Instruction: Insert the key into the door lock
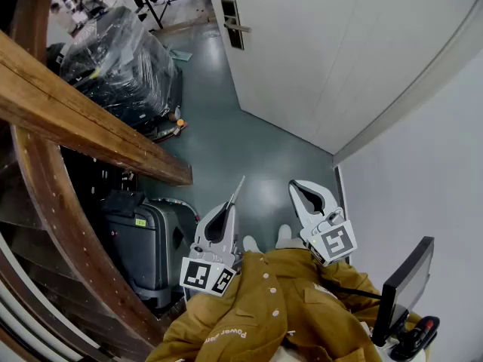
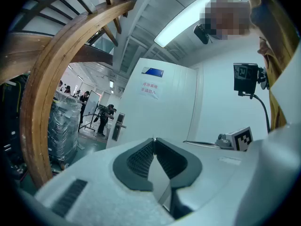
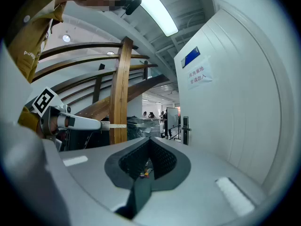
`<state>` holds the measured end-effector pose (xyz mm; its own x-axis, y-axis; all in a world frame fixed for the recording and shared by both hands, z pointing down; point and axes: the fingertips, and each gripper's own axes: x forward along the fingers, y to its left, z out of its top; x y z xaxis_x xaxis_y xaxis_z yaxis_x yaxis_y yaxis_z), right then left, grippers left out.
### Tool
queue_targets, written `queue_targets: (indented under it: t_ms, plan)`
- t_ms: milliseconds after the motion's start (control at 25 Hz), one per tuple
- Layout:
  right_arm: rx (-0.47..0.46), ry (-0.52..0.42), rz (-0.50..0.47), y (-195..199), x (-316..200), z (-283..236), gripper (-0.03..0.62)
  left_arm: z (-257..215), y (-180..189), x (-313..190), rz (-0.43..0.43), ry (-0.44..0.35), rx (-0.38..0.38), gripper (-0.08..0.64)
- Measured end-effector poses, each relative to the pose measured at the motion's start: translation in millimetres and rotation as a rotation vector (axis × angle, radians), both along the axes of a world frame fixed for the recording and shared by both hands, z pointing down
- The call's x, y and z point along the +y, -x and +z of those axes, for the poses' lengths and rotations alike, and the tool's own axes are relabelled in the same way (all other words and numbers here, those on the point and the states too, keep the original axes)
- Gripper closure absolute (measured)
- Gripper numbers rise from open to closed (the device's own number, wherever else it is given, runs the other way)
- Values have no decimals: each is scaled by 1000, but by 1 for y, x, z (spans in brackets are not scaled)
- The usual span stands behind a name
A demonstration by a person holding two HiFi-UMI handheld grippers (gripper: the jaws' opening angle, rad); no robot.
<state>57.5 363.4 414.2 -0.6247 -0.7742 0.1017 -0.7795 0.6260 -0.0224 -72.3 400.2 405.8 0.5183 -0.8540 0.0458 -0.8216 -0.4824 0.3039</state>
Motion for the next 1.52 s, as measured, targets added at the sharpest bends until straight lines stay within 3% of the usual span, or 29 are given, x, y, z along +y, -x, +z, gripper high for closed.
queue_targets:
  t_ms: [760, 1120, 1320, 1520]
  plan:
    - [-41, -7, -47, -20, 8, -7, 586, 0, -21, 6, -19, 15, -14, 537]
    - [-50, 47, -75, -52, -19, 8, 587, 6, -27, -2, -125, 51, 2, 537]
    - [-46, 42, -88, -48, -57, 9, 588, 11, -22, -39, -144, 49, 16, 537]
    - [-33, 45, -70, -34, -119, 18, 588, 21, -7, -108, -128, 49, 37, 537]
